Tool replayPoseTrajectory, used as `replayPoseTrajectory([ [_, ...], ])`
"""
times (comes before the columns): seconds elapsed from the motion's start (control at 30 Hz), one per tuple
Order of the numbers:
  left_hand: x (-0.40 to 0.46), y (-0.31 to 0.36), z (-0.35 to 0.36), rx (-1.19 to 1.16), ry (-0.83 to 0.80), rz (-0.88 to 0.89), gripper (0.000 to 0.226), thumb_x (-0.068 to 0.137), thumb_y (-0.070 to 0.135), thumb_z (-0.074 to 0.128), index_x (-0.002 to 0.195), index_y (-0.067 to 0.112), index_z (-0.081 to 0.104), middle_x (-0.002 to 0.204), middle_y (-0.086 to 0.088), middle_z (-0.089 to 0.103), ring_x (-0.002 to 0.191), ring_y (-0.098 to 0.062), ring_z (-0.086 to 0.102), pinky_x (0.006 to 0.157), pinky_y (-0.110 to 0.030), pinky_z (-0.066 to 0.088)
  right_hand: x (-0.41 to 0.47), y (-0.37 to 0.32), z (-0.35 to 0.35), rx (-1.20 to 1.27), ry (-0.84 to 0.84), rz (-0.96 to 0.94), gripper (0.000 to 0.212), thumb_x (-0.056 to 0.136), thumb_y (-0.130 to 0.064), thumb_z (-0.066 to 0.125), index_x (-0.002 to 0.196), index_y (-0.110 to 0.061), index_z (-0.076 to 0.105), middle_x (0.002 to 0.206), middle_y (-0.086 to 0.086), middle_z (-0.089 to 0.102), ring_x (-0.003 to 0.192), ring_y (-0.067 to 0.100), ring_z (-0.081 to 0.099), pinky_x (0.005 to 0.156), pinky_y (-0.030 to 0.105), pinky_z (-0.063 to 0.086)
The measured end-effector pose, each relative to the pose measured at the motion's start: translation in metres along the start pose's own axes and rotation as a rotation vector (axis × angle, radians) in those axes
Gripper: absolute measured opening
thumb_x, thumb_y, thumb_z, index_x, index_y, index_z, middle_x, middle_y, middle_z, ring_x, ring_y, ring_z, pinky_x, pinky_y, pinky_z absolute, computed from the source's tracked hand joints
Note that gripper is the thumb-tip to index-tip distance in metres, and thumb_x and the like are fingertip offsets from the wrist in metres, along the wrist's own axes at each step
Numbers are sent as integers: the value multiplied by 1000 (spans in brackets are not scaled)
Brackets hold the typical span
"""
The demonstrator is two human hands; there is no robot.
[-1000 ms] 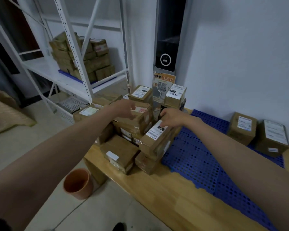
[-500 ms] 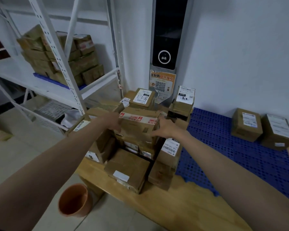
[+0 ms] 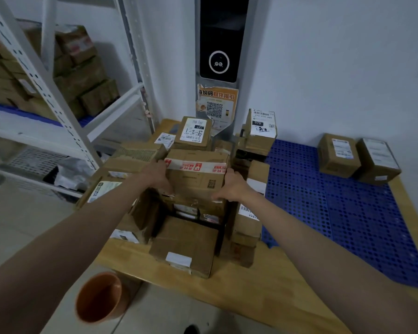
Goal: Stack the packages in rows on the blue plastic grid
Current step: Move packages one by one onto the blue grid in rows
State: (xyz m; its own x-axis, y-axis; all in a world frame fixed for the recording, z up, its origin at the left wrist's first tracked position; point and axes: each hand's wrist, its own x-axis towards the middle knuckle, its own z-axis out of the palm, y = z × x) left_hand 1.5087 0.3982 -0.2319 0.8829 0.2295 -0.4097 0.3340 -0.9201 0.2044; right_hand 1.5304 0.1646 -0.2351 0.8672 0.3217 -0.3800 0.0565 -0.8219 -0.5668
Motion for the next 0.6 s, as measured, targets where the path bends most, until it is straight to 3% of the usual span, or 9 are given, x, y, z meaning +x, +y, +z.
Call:
replayPoseTrajectory([
  [0.2,-1,0,-2,-4,-16,26,83,68,33,85,134,12,40,136,-9,46,121,-27,49,97,-38,49,-6,1,8,-30,70,-47,99,75,-39,81,151,-11,24,145,12,37,132,29,35,110,41,38],
  [0.43,-13,4,-8,-31,39,72,88,66,33,86,135,8,39,145,-10,34,122,-28,47,91,-38,51,-23,-1,1,-7,136,-62,102,74,-41,82,152,-14,22,143,11,39,132,28,35,108,43,39],
  [0.6,-30,11,-16,-25,120,99,94,65,34,87,139,7,36,143,-13,39,127,-30,43,99,-40,46,-38,-3,-11,-31,191,-83,98,73,-32,82,150,-12,24,138,13,41,124,27,41,101,38,39],
])
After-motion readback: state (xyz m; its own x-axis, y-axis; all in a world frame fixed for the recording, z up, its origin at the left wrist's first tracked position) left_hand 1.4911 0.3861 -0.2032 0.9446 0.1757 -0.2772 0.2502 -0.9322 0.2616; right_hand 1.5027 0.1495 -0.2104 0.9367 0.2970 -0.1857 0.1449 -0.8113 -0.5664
